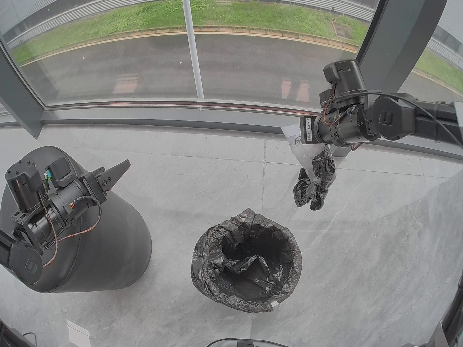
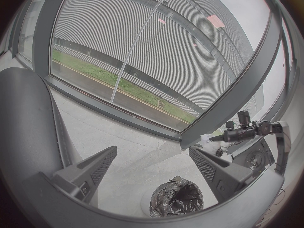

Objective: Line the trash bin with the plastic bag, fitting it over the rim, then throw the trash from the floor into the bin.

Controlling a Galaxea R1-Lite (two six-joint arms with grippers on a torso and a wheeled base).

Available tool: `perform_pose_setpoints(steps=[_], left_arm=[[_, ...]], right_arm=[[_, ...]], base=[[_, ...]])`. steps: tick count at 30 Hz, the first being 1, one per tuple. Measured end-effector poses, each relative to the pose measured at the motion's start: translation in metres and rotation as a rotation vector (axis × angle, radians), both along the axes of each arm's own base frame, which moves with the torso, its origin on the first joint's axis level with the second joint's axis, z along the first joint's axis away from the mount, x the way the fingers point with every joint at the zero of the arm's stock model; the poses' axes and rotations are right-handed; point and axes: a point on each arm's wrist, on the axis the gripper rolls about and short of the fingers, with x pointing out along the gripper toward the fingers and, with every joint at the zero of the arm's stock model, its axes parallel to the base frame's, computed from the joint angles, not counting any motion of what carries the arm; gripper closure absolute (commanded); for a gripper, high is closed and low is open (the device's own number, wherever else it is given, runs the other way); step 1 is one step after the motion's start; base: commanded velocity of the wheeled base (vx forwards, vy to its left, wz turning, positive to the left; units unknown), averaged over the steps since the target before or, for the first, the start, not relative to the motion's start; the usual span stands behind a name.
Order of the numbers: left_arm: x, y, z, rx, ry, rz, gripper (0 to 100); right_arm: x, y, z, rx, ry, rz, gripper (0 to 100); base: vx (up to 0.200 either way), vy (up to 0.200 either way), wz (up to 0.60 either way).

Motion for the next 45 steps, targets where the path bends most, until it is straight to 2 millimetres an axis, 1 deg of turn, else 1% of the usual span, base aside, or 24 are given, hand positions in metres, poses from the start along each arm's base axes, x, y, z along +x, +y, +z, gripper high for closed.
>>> perform_pose_setpoints(steps=[5,10,13,16,20,23,28,37,45], left_arm=[[-0.001,-0.001,0.0,0.001,-0.004,-0.004,0],[-0.002,-0.003,0.0,0.003,-0.007,-0.009,0],[-0.003,-0.004,0.0,0.005,-0.008,-0.014,0],[-0.003,-0.005,0.0,0.006,-0.01,-0.019,0],[-0.004,-0.006,0.0,0.008,-0.008,-0.024,0],[-0.005,-0.008,-0.001,0.009,-0.006,-0.03,0],[-0.006,-0.009,-0.001,0.009,-0.006,-0.037,0],[-0.006,-0.01,-0.002,0.01,-0.005,-0.04,0],[-0.006,-0.01,-0.002,0.01,-0.004,-0.041,0]], right_arm=[[-0.052,0.023,0.014,-0.009,0.005,0.113,100],[-0.097,0.042,0.015,-0.021,0.031,0.225,100],[-0.116,0.051,0.012,-0.027,0.045,0.276,100],[-0.129,0.062,0.007,-0.015,0.048,0.319,100],[-0.133,0.077,-0.005,0.0,0.048,0.347,100],[-0.13,0.091,-0.022,-0.002,0.058,0.361,100],[-0.127,0.108,-0.048,-0.029,0.101,0.388,100],[-0.123,0.122,-0.078,-0.074,0.158,0.399,100],[-0.113,0.133,-0.102,-0.083,0.172,0.4,100]], base=[[0.0,0.0,0.0],[0.0,0.0,0.0],[0.0,0.0,0.0],[0.0,0.0,0.0],[0.0,0.0,0.0],[0.0,0.0,0.0],[0.0,0.0,0.0],[0.0,0.0,0.0],[0.0,0.0,0.0]])
